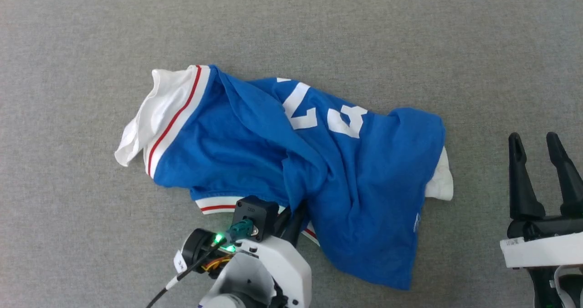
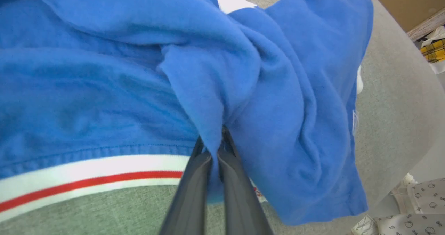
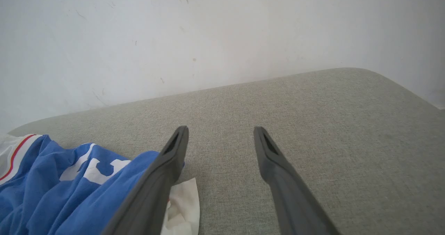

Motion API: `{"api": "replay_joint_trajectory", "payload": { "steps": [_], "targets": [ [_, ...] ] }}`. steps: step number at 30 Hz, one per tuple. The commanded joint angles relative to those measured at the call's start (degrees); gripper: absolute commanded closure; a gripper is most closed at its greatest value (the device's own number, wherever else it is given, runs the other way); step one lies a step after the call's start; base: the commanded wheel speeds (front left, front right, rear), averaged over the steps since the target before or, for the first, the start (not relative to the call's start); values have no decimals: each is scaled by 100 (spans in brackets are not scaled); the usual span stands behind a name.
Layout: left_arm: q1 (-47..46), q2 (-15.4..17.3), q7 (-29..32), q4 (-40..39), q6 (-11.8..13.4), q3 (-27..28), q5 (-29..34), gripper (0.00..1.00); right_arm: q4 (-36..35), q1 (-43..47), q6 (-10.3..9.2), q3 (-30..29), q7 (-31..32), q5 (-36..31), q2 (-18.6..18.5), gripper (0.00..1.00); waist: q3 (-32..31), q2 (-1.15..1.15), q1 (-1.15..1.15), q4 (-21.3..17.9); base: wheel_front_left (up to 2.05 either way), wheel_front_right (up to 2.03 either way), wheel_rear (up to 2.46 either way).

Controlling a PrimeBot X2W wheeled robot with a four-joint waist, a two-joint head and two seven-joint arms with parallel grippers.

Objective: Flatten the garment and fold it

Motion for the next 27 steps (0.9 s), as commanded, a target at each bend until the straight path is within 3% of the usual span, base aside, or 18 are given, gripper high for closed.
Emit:
{"api": "replay_joint_trajectory", "payload": {
  "steps": [1, 8, 11, 14, 19, 24, 27],
  "targets": [
    [-10, -34, -48, -26, -47, 10, -45, 100, 5, -70, -5, 13, -19, 35, -25, 0, -1, 0, 0, -3, 0, 0, 0],
    [-613, -406, -517, -479, -254, 193, -931, 100, 26, -102, -5, -132, -69, 50, -18, 0, -14, 0, 0, -49, 0, 0, 0],
    [-1209, -477, -552, -607, -198, 249, -1319, 100, 27, -191, -5, -175, -83, 48, -17, 0, 11, 0, 0, -148, 0, 0, 0],
    [-1931, -502, -555, -617, 49, 274, -1847, 100, 56, -275, -5, -235, -105, 64, -11, 0, 68, 0, 0, -279, 0, 0, 0],
    [-3336, -506, -592, -64, 748, 277, -2744, 100, 188, -373, -5, -254, -161, 106, 6, 0, 256, 0, 0, -549, 0, 0, 0],
    [-4530, -507, -808, 1343, 1143, 613, -2794, 100, 397, -487, -5, -116, -286, 205, 32, 0, 453, 0, 0, -873, 0, 0, 0],
    [-4988, -427, -1313, 2259, 1310, 997, -2605, 100, 535, -579, -5, 19, -371, 267, 42, 0, 570, 0, 0, -1077, 0, 0, 0]
  ]
}}
